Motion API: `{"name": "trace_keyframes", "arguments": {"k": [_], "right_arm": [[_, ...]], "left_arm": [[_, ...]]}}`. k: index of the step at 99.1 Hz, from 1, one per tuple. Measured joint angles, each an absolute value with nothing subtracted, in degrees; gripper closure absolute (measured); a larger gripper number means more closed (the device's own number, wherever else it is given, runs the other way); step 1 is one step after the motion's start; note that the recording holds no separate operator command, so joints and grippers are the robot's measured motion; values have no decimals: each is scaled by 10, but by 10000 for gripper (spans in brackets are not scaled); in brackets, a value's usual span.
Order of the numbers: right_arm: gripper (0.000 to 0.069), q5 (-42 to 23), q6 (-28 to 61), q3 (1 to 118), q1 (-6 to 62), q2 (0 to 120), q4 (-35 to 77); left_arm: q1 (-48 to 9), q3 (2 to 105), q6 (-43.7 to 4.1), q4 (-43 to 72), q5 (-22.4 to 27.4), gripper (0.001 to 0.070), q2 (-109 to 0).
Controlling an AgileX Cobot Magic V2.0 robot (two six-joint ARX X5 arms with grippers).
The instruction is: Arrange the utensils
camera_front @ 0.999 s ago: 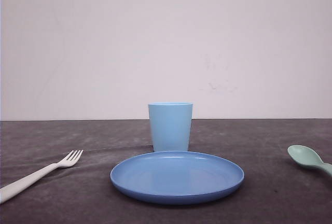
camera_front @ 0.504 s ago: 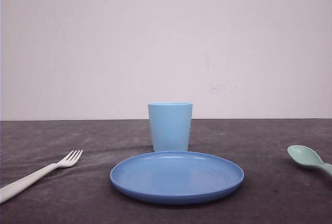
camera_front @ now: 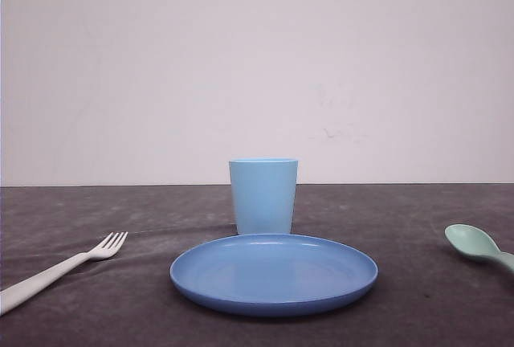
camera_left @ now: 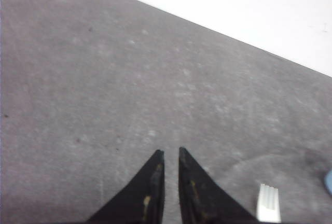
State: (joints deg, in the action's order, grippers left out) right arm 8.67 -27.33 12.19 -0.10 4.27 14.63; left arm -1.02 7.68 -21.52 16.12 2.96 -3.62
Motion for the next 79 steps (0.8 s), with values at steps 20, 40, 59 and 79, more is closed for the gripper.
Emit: {"name": "trace_keyframes", "arguments": {"k": [20, 40, 59, 79], "right_arm": [[684, 90, -203, 288, -1, 184, 226], [684, 90, -128, 423, -1, 320, 331], [601, 91, -107, 438, 19, 348, 350], [293, 91, -106, 439, 43, 345, 352]], "left_arm": [[-10, 222, -204, 208, 43, 685, -147], [-10, 361, -139, 277, 44, 685, -272], [-17, 375, -117, 294, 59, 567, -315], [-38, 375, -113, 304, 72, 309, -335]]}}
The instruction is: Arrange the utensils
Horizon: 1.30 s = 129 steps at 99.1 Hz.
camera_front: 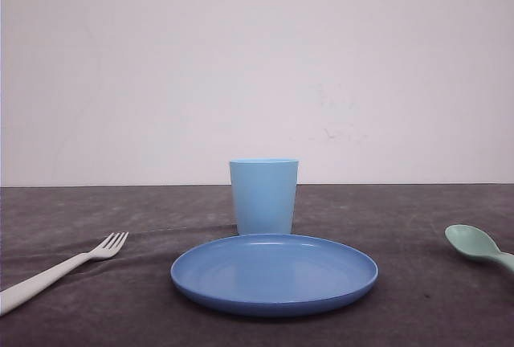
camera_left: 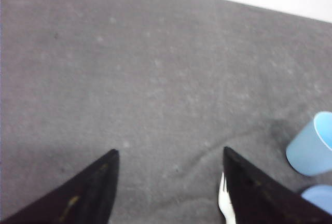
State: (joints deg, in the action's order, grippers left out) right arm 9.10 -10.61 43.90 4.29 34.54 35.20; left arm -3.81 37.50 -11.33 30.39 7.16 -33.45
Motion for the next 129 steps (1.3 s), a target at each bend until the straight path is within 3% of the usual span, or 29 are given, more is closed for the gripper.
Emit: {"name": "trace_keyframes", "arguments": {"k": [16, 40, 70, 129], "right_arm": [[271, 91, -105, 439, 54, 345, 353], [270, 91, -105, 439, 68, 358, 353], [270, 92, -105, 439, 83, 395, 356], [270, 91, -103, 439, 83, 408, 356]], "left_arm": [[-75, 375, -124, 322, 76, 349, -370], [-166, 375, -147, 322, 73, 356, -458], [-270, 375, -168, 292, 15, 356, -601], [-327, 377, -189, 195, -21, 367, -786]]}}
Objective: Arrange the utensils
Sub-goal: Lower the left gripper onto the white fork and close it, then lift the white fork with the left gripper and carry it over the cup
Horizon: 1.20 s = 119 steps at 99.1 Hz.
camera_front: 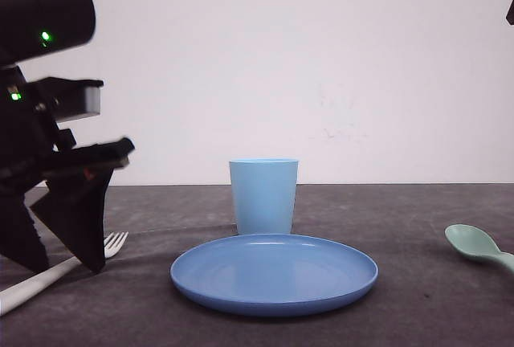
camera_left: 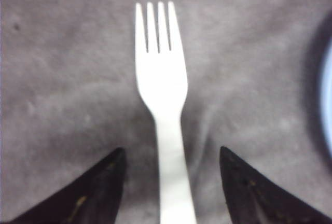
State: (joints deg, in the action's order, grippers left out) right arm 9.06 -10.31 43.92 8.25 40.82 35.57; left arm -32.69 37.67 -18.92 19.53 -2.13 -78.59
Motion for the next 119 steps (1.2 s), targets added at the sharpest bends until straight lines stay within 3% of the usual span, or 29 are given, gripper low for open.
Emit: {"name": "trace_keyframes", "arguments": {"k": [8, 19, 25, 59, 84, 119], "right_arm": [[270, 91, -103, 439, 83, 408, 356], [270, 90, -103, 439, 83, 408, 356], [270, 91, -103, 439, 83, 408, 356], [270, 90, -103, 439, 83, 408, 356], [270, 88, -103, 439, 83, 408, 355], [270, 75, -103, 439, 83, 409, 322]], "left_arm": [[-327, 382, -189, 187, -27, 442, -798], [-327, 382, -192, 177, -30, 625, -804], [-327, 382, -194, 175, -30, 665, -803], [-330, 413, -197, 174, -40, 671, -754], [-330, 429, -197, -34, -47, 671, -640], [-364, 429, -154, -270, -76, 671, -709]]}}
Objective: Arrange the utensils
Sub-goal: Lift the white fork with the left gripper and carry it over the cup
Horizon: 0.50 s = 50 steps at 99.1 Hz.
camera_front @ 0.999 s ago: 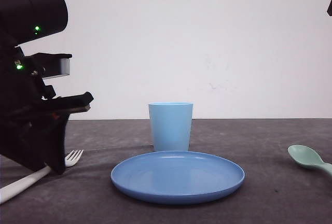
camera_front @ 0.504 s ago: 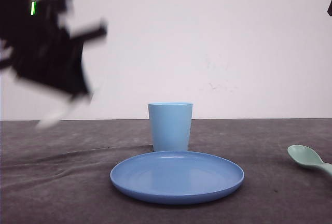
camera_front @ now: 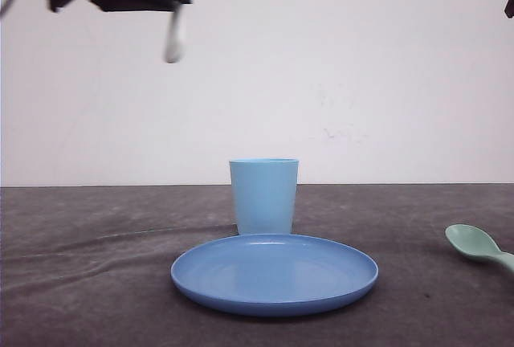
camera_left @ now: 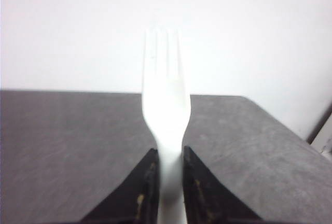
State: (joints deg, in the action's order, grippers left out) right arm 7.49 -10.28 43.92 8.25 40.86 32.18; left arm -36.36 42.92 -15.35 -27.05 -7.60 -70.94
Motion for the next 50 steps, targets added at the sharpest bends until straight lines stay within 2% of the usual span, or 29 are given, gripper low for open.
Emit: {"name": "trace_keyframes", "arguments": {"k": [34, 50], "right_arm": [[270, 58, -101, 439, 83, 409, 315], [270, 58, -92, 439, 83, 409, 318]], "left_arm": [[-396, 429, -121, -424, -91, 671, -868], [-400, 460, -116, -424, -91, 671, -939]]}}
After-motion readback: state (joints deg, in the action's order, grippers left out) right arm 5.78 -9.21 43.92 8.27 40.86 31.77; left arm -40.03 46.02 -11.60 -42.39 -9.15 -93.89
